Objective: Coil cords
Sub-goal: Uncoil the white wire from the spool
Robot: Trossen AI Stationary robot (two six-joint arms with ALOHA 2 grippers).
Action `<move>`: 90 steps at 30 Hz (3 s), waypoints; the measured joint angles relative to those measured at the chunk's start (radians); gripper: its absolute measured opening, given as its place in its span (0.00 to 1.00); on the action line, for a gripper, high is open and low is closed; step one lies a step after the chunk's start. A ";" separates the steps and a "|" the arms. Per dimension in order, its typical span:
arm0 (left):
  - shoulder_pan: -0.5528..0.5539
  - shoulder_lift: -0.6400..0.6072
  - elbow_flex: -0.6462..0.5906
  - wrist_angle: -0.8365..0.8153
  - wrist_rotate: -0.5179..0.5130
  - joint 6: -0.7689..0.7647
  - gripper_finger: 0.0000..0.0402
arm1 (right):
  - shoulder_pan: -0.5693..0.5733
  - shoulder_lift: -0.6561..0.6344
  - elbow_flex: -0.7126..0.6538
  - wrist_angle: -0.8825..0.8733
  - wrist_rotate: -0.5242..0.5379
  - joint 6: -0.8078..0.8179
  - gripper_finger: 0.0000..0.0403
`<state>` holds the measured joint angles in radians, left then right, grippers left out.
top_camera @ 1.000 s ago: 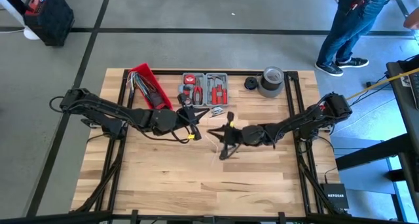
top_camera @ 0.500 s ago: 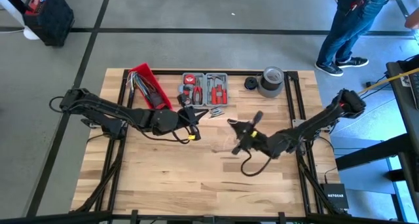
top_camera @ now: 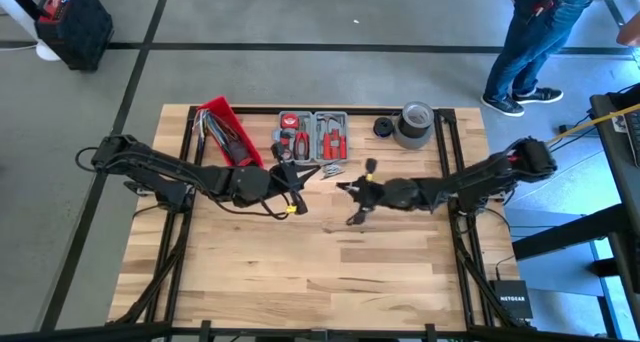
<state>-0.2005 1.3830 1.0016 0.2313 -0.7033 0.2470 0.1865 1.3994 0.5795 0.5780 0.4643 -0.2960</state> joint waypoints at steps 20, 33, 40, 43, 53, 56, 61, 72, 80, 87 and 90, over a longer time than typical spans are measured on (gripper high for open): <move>0.069 0.000 -0.034 -0.037 0.000 -0.016 0.01 | 0.217 0.149 0.355 -0.272 -0.052 -0.116 0.01; 0.069 -0.007 -0.034 -0.093 -0.028 -0.027 0.01 | 0.247 -0.164 0.235 -0.560 0.427 -0.001 0.01; 0.039 -0.040 -0.034 -0.089 -0.043 -0.028 0.01 | 0.122 -0.255 0.075 -0.572 0.422 0.154 0.01; 0.024 -0.045 -0.034 -0.069 -0.043 -0.025 0.01 | 0.056 -0.243 0.044 -0.578 0.318 0.262 0.02; 0.017 -0.045 -0.034 -0.066 -0.044 -0.012 0.01 | -0.004 -0.235 0.143 -0.841 -0.298 0.450 0.32; 0.017 -0.045 -0.034 -0.066 -0.044 -0.012 0.01 | -0.004 -0.235 0.191 -0.966 -0.376 0.498 0.38; 0.017 -0.045 -0.034 -0.051 -0.044 -0.021 0.01 | -0.004 -0.224 0.183 -0.767 -0.220 0.456 0.40; 0.018 -0.045 -0.034 -0.029 -0.042 -0.031 0.01 | -0.004 0.080 0.129 -0.071 -0.115 0.301 0.40; 0.018 -0.034 -0.034 -0.010 -0.035 -0.032 0.01 | -0.011 0.241 0.181 0.106 0.064 0.214 0.40; 0.016 -0.033 -0.034 -0.010 -0.032 -0.032 0.01 | -0.032 0.257 0.201 0.105 0.058 0.209 0.39; 0.011 -0.033 -0.034 -0.011 -0.032 -0.029 0.01 | -0.021 0.257 0.201 0.104 0.070 0.190 0.33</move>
<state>-0.1890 1.3502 0.9676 0.2204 -0.7353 0.2184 0.1651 1.6562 0.7803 0.6821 0.5343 -0.1056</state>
